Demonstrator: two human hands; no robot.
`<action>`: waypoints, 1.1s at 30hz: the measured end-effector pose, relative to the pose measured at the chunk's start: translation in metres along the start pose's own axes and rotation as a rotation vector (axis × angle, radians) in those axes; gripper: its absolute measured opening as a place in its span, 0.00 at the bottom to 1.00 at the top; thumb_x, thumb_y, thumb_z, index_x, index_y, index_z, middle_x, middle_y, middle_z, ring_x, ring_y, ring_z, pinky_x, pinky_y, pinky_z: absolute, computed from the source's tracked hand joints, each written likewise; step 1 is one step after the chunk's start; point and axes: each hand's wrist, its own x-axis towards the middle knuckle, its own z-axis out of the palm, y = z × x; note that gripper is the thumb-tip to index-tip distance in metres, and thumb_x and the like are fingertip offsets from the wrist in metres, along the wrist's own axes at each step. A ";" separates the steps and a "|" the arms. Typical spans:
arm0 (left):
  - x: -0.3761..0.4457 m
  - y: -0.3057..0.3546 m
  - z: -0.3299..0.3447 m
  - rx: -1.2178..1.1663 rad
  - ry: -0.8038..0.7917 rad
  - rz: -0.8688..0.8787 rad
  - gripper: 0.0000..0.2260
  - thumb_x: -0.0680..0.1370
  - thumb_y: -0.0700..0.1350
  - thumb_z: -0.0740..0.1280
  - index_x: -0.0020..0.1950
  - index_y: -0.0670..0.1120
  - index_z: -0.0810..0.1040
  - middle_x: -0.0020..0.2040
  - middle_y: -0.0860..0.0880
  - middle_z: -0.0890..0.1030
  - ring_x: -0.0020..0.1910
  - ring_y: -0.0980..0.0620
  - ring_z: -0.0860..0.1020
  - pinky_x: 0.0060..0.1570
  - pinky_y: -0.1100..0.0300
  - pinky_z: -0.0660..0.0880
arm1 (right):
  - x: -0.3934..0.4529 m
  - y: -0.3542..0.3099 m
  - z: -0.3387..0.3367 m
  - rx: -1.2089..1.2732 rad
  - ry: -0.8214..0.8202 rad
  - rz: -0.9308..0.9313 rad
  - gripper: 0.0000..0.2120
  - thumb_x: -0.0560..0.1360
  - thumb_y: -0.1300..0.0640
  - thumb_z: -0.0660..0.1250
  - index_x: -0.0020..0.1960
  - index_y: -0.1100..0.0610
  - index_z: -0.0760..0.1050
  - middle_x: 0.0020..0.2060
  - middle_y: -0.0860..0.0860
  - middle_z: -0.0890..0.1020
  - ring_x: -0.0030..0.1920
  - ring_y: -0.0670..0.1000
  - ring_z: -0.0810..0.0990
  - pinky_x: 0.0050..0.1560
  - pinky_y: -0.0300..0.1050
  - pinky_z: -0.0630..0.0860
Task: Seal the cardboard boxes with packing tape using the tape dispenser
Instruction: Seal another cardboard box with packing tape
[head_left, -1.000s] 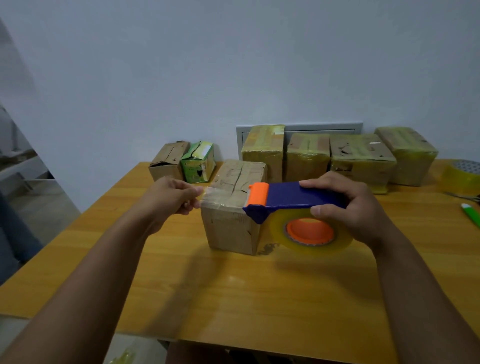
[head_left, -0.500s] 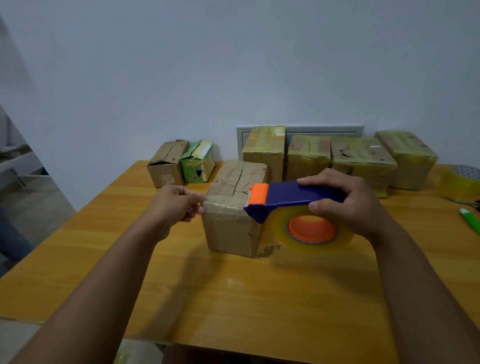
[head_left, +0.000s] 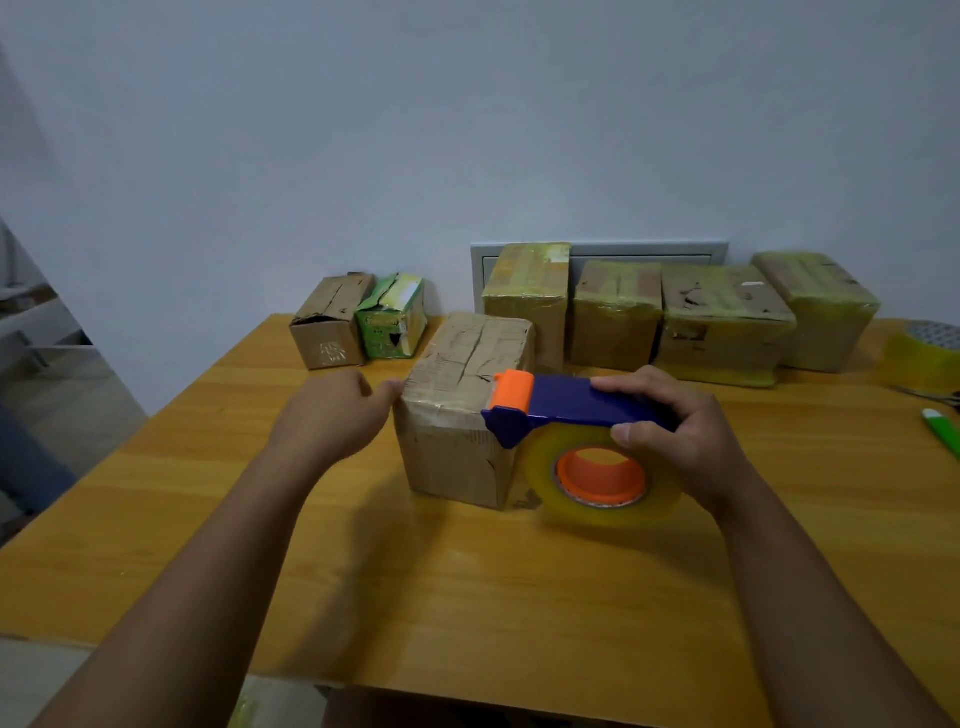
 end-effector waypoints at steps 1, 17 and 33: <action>-0.005 -0.001 0.005 0.002 0.151 0.080 0.19 0.80 0.59 0.58 0.60 0.46 0.76 0.49 0.47 0.82 0.46 0.49 0.80 0.42 0.53 0.78 | -0.001 0.002 0.002 0.007 0.012 -0.001 0.21 0.64 0.42 0.69 0.57 0.40 0.79 0.49 0.42 0.78 0.51 0.47 0.77 0.45 0.39 0.76; -0.038 0.011 0.066 0.149 0.361 0.762 0.28 0.77 0.62 0.60 0.68 0.43 0.72 0.65 0.45 0.77 0.64 0.47 0.74 0.63 0.54 0.68 | -0.009 0.007 0.025 0.075 0.083 0.017 0.21 0.65 0.44 0.69 0.57 0.45 0.79 0.51 0.49 0.78 0.50 0.44 0.77 0.44 0.33 0.75; -0.036 0.012 0.058 0.094 0.312 0.690 0.23 0.77 0.59 0.60 0.65 0.47 0.77 0.62 0.48 0.79 0.59 0.49 0.77 0.52 0.55 0.75 | -0.024 -0.003 -0.004 -0.096 -0.031 0.045 0.23 0.62 0.38 0.70 0.57 0.39 0.78 0.51 0.45 0.77 0.53 0.42 0.75 0.42 0.34 0.74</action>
